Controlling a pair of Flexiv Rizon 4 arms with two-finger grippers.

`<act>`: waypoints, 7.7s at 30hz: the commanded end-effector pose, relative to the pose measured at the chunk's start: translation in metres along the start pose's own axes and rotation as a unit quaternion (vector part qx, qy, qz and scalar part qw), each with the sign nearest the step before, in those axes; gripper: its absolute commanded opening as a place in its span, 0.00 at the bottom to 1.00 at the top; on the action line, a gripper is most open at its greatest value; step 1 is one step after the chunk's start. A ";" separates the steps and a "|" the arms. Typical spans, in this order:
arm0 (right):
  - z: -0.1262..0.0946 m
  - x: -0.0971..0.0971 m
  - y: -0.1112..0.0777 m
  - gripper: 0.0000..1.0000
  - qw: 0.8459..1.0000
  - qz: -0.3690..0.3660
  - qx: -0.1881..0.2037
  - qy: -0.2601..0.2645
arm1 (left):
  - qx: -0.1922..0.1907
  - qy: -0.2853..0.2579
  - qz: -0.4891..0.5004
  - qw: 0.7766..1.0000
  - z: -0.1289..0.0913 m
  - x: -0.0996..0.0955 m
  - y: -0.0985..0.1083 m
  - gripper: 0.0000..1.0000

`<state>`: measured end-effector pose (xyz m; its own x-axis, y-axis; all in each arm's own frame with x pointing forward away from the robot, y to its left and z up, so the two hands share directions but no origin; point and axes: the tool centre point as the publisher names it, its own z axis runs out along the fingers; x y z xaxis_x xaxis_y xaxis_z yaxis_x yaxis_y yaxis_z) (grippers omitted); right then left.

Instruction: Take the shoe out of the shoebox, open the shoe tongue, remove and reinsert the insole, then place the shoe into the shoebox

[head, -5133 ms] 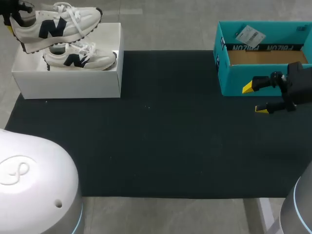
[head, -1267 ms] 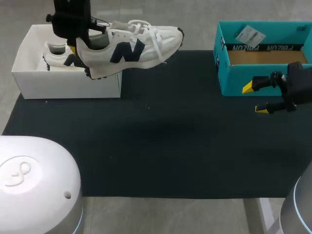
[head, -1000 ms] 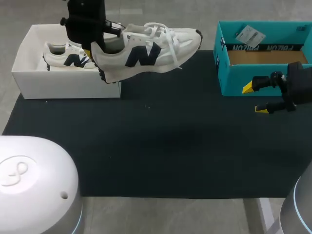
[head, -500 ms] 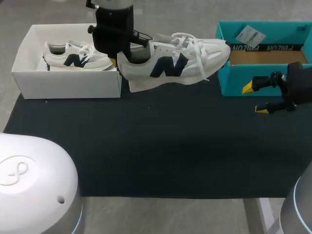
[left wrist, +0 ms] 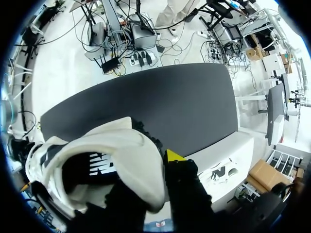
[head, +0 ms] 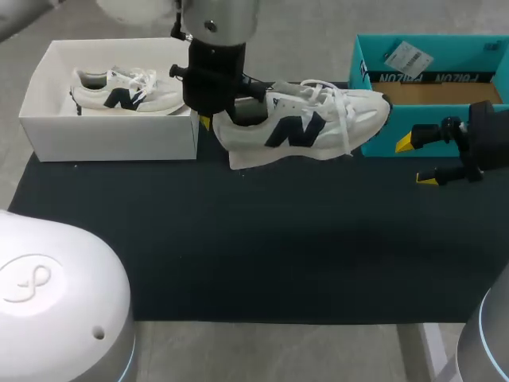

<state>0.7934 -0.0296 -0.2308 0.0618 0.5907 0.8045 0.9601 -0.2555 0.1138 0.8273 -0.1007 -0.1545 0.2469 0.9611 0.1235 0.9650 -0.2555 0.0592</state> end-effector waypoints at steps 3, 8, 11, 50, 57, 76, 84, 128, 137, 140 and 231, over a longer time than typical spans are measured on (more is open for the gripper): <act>0.001 0.001 0.000 1.00 1.000 0.001 0.000 -0.002 | -0.008 0.006 0.003 1.000 -0.002 -0.018 0.001 0.00; 0.001 0.001 0.000 1.00 1.000 0.001 0.000 -0.002 | -0.006 0.004 0.010 1.000 0.002 -0.029 -0.003 0.00; 0.001 0.001 0.000 1.00 1.000 0.001 0.000 -0.002 | -0.005 0.003 0.015 1.000 0.003 -0.030 -0.005 0.00; 0.001 0.001 0.000 1.00 1.000 0.001 0.000 -0.002 | 0.014 -0.007 0.030 0.999 0.123 -0.046 -0.013 0.00; 0.001 0.001 0.000 1.00 1.000 0.001 0.000 -0.002 | -0.022 0.000 0.026 0.999 0.078 -0.036 -0.016 0.00; 0.001 0.001 0.000 1.00 1.000 0.001 0.000 -0.002 | -0.013 0.024 0.032 0.999 0.100 -0.030 -0.020 0.00; 0.001 0.001 0.000 1.00 1.000 0.001 0.000 -0.002 | -0.010 0.039 0.037 0.999 0.129 -0.035 -0.019 0.00; 0.001 0.001 0.000 1.00 1.000 0.001 0.000 -0.002 | 0.016 0.057 0.031 0.998 0.228 -0.059 -0.024 0.83; 0.001 0.001 0.000 1.00 1.000 0.001 0.000 -0.002 | 0.013 0.015 0.014 1.000 0.202 -0.054 -0.028 1.00; 0.001 0.001 0.000 1.00 1.000 0.001 0.000 -0.002 | 0.015 -0.020 -0.012 1.000 0.185 -0.053 -0.032 1.00; 0.001 0.001 0.000 1.00 1.000 0.001 0.000 -0.002 | 0.305 -0.471 -0.685 0.464 0.183 -0.036 -0.050 1.00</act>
<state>0.7934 -0.0297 -0.2308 0.0619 0.5907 0.8045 0.9601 -0.2555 0.1137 0.7866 -0.0964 -0.3402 -0.9874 -0.0936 -0.1279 0.0704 0.4637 -0.8832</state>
